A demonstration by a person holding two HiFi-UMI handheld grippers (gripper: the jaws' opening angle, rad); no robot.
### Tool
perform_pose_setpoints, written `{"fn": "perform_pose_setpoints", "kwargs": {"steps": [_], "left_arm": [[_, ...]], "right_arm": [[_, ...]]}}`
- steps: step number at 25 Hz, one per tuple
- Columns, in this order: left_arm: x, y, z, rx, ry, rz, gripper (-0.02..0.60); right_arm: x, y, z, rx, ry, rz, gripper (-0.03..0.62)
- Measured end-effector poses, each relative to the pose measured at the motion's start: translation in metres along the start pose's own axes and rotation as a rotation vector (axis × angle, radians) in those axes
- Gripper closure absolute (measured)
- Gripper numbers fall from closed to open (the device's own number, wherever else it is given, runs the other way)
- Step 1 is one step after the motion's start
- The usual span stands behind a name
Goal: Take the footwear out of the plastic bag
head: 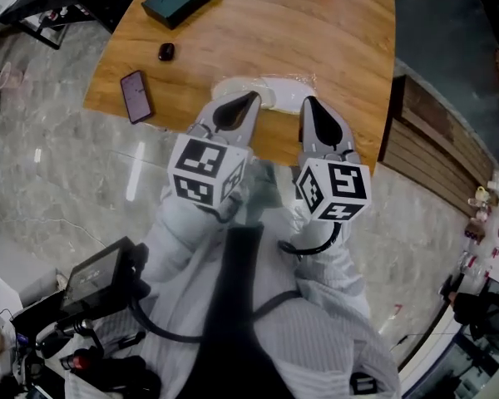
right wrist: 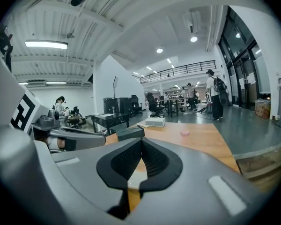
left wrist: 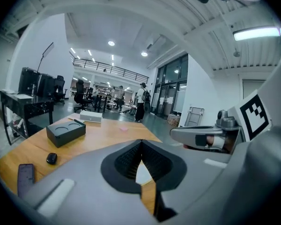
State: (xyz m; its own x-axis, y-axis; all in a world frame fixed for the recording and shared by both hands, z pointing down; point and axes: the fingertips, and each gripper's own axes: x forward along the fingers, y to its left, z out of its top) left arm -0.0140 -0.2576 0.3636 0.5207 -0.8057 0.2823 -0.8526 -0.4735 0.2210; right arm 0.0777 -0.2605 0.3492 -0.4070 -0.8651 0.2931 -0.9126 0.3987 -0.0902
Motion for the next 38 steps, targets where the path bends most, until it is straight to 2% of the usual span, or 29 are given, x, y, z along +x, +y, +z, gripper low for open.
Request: {"fn": "perform_pose_setpoints", "kwargs": {"steps": [6,11,12,13,15,17,18,20,22,25,28,30,34,38], "left_arm": [[0.068,0.037,-0.015,-0.066,0.102,0.058,0.58],[0.103,0.057,-0.052,-0.225,0.26,-0.002,0.58],[0.105,0.063,-0.062,-0.273,0.289,-0.013,0.58],[0.105,0.071,-0.071,-0.326,0.313,-0.018,0.58],[0.102,0.093,-0.086,-0.415,0.347,-0.004,0.58],[0.097,0.116,-0.098,-0.461,0.381,0.01,0.575],[0.094,0.124,-0.104,-0.48,0.406,0.0,0.553],[0.088,0.136,-0.117,-0.528,0.457,-0.038,0.464],[0.087,0.152,-0.13,-0.57,0.49,-0.054,0.439],[0.098,0.18,-0.16,-0.598,0.56,-0.059,0.409],[0.102,0.185,-0.191,-0.635,0.644,-0.128,0.402],[0.099,0.18,-0.201,-0.653,0.69,-0.171,0.397],[0.097,0.177,-0.211,-0.605,0.785,-0.187,0.396],[0.09,0.177,-0.221,-0.536,0.903,-0.179,0.396]], "right_arm": [[0.068,-0.046,-0.016,0.038,0.109,0.067,0.58],[0.104,-0.087,-0.059,0.13,0.295,0.162,0.575],[0.108,-0.094,-0.073,0.154,0.35,0.188,0.543],[0.109,-0.103,-0.089,0.178,0.408,0.21,0.54],[0.109,-0.124,-0.12,0.234,0.523,0.247,0.537],[0.107,-0.141,-0.145,0.33,0.622,0.3,0.525],[0.105,-0.148,-0.157,0.391,0.664,0.334,0.515],[0.102,-0.159,-0.177,0.509,0.729,0.401,0.501],[0.108,-0.165,-0.194,0.596,0.776,0.459,0.502],[0.13,-0.171,-0.219,0.682,0.841,0.549,0.493],[0.141,-0.171,-0.241,0.737,0.906,0.596,0.496],[0.14,-0.165,-0.245,0.729,0.941,0.619,0.494],[0.14,-0.155,-0.24,0.686,0.968,0.693,0.493],[0.138,-0.16,-0.241,0.682,0.996,0.689,0.49]]}}
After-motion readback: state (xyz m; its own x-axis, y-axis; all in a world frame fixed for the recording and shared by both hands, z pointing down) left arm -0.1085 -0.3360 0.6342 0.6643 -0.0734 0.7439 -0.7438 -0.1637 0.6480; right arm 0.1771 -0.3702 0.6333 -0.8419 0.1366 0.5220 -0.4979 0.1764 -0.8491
